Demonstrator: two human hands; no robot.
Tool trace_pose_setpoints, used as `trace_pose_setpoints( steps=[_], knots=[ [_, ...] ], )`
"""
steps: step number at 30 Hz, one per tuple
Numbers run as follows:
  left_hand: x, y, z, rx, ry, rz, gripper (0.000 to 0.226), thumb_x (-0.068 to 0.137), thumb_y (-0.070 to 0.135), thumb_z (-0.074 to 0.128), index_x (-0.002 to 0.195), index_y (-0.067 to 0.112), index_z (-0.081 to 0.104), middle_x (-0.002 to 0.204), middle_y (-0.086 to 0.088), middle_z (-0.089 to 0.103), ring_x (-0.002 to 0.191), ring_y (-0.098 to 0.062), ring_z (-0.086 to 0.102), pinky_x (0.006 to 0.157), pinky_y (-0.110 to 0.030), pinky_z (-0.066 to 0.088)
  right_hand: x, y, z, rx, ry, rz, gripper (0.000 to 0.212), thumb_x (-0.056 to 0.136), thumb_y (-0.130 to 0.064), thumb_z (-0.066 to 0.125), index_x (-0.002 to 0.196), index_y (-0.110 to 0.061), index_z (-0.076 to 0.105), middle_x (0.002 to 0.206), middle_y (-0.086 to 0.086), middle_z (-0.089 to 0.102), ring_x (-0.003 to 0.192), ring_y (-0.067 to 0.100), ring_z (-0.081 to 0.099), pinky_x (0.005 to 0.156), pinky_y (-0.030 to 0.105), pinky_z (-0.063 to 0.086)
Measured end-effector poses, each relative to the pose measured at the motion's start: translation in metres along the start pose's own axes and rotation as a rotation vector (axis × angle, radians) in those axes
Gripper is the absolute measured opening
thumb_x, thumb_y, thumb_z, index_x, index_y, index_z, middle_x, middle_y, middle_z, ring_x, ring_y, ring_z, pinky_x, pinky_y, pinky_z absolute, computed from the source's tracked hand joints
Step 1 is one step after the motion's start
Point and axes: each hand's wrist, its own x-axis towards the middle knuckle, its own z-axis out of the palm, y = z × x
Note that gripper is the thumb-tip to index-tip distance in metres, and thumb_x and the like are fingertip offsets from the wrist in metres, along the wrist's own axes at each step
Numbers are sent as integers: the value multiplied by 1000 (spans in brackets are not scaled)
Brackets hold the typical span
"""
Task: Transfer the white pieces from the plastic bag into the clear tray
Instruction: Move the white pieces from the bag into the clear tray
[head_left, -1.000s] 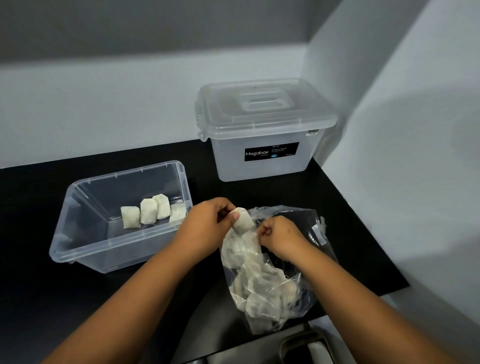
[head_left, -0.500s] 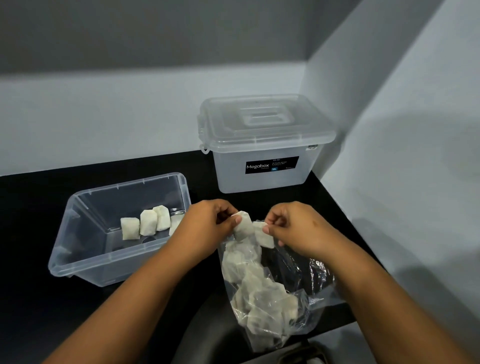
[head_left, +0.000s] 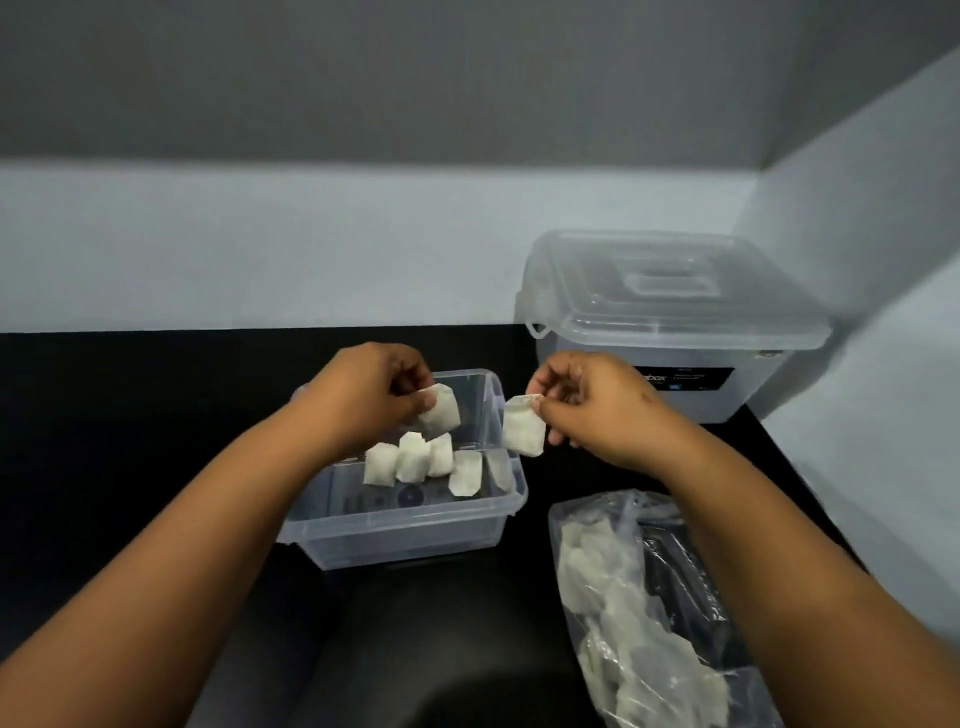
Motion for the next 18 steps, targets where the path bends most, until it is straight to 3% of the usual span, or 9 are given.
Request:
trace_pose_setpoints(
  steps=[5,9,13,18],
  knots=[
    [22,-38,13,125,-214,-51,6,85,19,69,87,22,64,74,8,68,68,-6,67,61,-19,49,27,-16,27,-2,13,1,9,88,-8,60,89,-16,64,71,2,69,64,12,71,69,33,58],
    [46,-40,44,182,-351,32,11,85,12,69,94,15,65,81,3,63,73,-15,65,71,-27,52,37,-14,38,4,49,39,8,87,-9,62,86,-17,64,70,3,68,60,9,69,69,35,60],
    [68,-37,74,261,-444,80,14,83,15,69,97,13,66,89,-3,63,78,-17,56,71,-28,45,37,-11,41,-11,70,80,11,88,-9,62,86,-19,64,72,4,70,61,8,70,67,30,58],
    [81,-41,92,340,-465,96,7,84,10,63,89,14,66,81,-2,60,76,-20,57,68,-29,45,33,-8,40,-1,94,129,12,88,-9,61,86,-21,64,72,2,70,63,8,70,67,28,59]
  ],
)
